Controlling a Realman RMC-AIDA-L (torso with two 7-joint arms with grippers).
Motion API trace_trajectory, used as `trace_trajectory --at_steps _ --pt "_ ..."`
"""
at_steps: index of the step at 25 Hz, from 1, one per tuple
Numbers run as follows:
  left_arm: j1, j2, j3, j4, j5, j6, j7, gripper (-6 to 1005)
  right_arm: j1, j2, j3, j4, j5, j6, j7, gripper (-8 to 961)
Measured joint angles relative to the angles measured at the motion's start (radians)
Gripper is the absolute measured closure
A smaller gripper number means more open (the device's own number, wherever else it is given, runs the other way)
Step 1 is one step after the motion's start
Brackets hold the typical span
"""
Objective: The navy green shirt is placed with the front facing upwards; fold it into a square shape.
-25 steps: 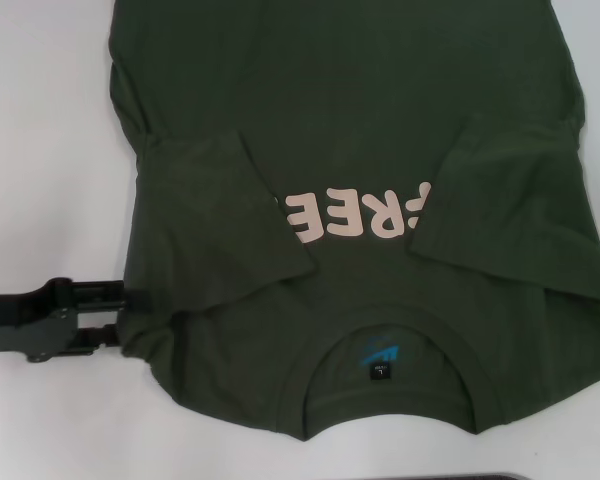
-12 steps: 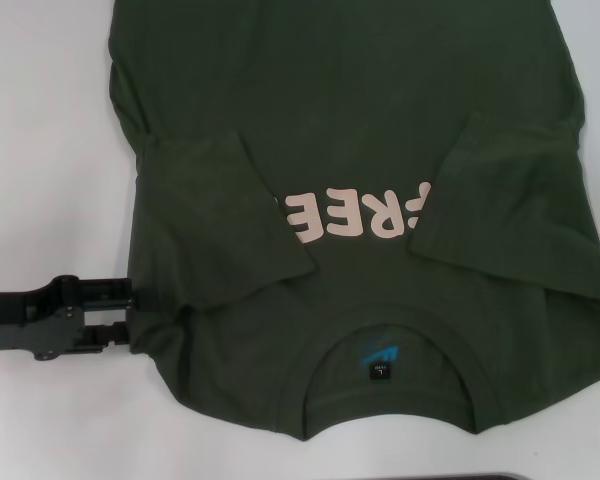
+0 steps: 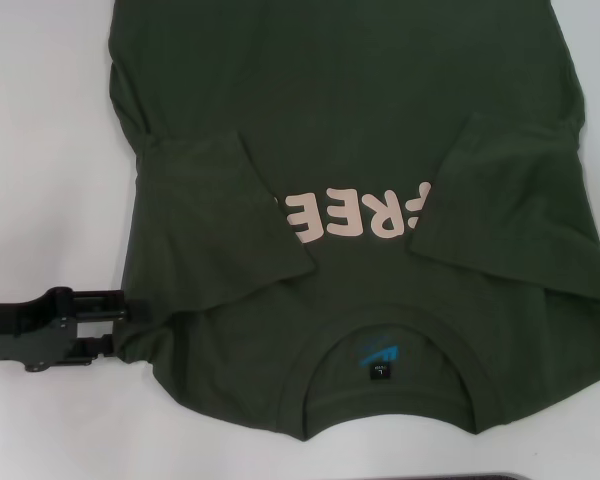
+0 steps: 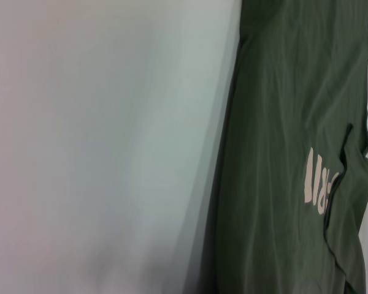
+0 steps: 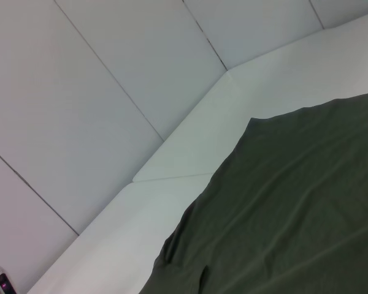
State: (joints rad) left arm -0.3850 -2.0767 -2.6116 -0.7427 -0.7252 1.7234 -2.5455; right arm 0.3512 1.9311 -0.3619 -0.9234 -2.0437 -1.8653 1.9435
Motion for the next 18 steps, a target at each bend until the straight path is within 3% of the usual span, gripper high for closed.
trace_trajectory --at_steps 18 --pt "-0.036 -0.007 0.029 0.018 0.002 -0.006 0.004 305 0.003 -0.003 0.000 0.000 0.001 0.000 0.000 133"
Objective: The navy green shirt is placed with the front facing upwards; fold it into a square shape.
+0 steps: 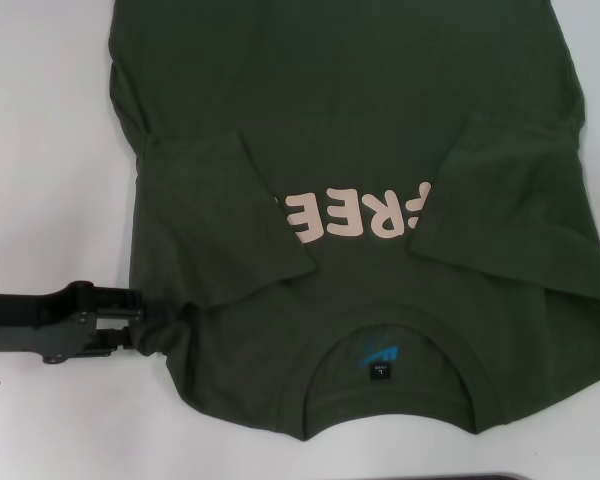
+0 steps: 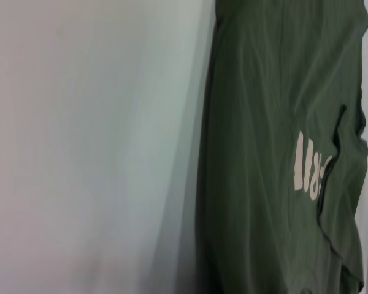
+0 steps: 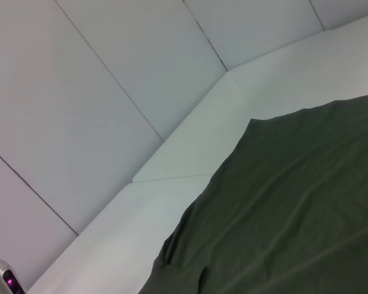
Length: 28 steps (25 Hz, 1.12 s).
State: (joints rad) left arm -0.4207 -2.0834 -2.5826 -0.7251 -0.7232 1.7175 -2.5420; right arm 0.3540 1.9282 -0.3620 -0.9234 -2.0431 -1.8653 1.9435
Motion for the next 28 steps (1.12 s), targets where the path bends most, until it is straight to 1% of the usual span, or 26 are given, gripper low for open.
trace_trajectory --at_steps 5,16,19,21,24,28 --pt "-0.008 0.001 0.031 0.000 0.004 -0.007 -0.007 484 -0.001 -0.002 0.008 0.000 0.000 0.000 0.000 132" --pt "-0.010 0.007 0.041 0.003 0.006 -0.011 -0.019 746 0.003 -0.002 0.011 0.000 0.000 -0.003 0.006 132" --pt "-0.011 0.011 0.041 0.003 0.006 0.006 -0.019 936 0.003 -0.006 0.007 0.000 -0.004 -0.007 0.015 133" --pt "-0.012 0.017 0.041 0.001 0.004 0.029 -0.015 962 0.003 -0.013 -0.005 0.000 -0.010 -0.010 0.034 133" --pt "-0.013 0.026 0.038 -0.002 -0.002 0.057 -0.012 1000 0.003 -0.033 -0.024 -0.002 -0.033 -0.015 0.085 133" --pt "-0.019 0.035 0.032 -0.003 -0.002 0.064 -0.015 999 0.008 -0.075 -0.050 -0.009 -0.138 -0.051 0.181 133"
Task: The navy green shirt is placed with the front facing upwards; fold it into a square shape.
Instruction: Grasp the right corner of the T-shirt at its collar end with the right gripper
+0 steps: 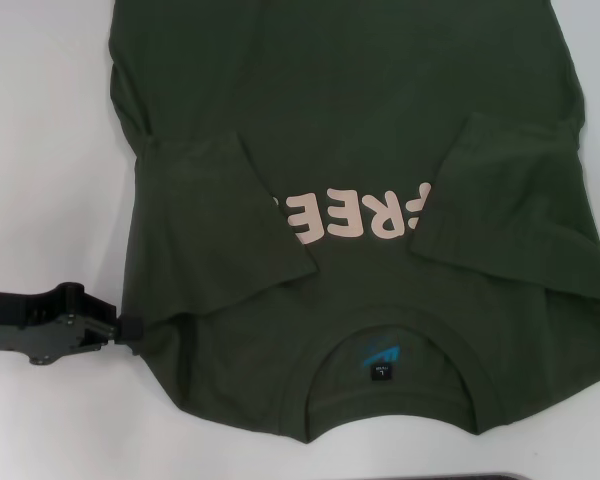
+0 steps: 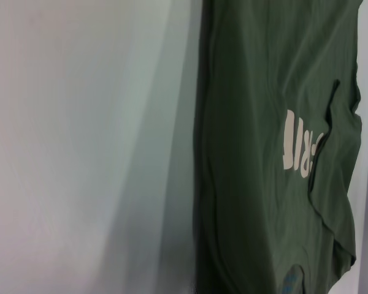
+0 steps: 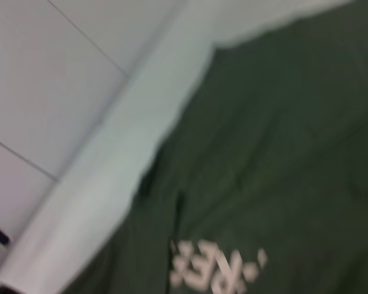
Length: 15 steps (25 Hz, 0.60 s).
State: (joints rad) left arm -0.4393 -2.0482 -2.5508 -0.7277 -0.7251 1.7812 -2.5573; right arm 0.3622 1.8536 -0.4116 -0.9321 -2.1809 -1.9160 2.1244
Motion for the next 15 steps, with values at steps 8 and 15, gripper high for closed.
trace_trajectory --at_steps 8,15 --pt "-0.011 0.008 -0.003 -0.001 -0.001 -0.007 -0.003 991 0.040 -0.058 0.005 -0.005 -0.331 -0.066 0.120 134" --pt "-0.023 0.008 -0.003 -0.003 -0.002 0.000 -0.004 986 0.055 -0.049 -0.011 0.009 -0.418 -0.066 0.129 134"
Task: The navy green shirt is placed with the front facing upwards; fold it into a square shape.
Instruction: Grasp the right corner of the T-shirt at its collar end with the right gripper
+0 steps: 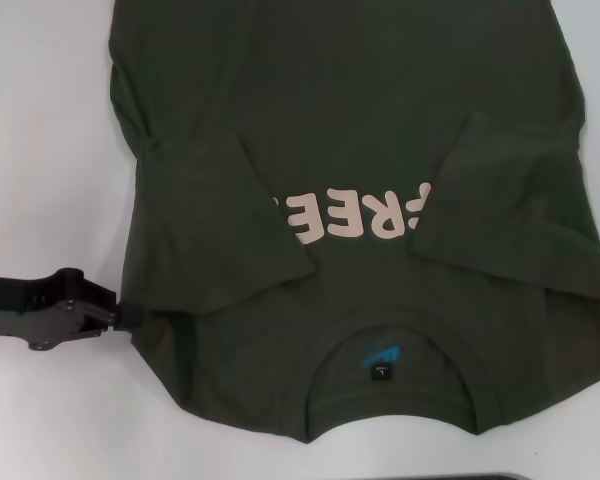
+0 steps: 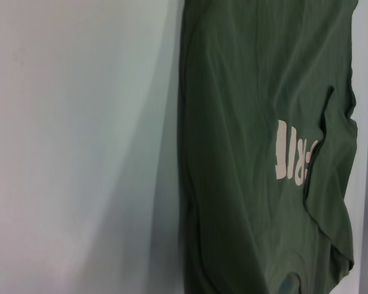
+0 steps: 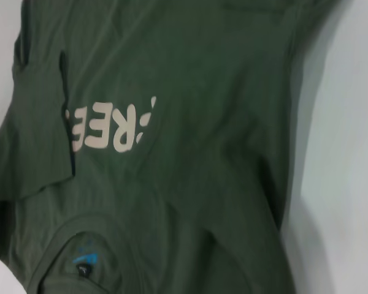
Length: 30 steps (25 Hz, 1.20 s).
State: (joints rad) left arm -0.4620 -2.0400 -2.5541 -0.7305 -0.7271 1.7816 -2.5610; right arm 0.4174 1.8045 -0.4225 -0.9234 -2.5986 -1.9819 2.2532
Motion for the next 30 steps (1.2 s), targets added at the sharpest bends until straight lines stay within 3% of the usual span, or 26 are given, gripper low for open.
trace_trajectory --at_steps 10,22,30 --pt "-0.010 0.002 -0.001 0.000 -0.001 0.008 -0.001 983 0.011 0.010 -0.028 0.075 -0.022 0.020 0.006 135" --pt "-0.014 0.005 -0.005 0.000 -0.002 0.000 -0.001 984 0.027 0.047 -0.034 0.095 -0.053 0.091 0.007 135" --pt "-0.014 0.008 -0.016 0.000 -0.002 0.000 -0.001 984 0.033 0.054 -0.048 0.143 -0.054 0.135 0.006 136"
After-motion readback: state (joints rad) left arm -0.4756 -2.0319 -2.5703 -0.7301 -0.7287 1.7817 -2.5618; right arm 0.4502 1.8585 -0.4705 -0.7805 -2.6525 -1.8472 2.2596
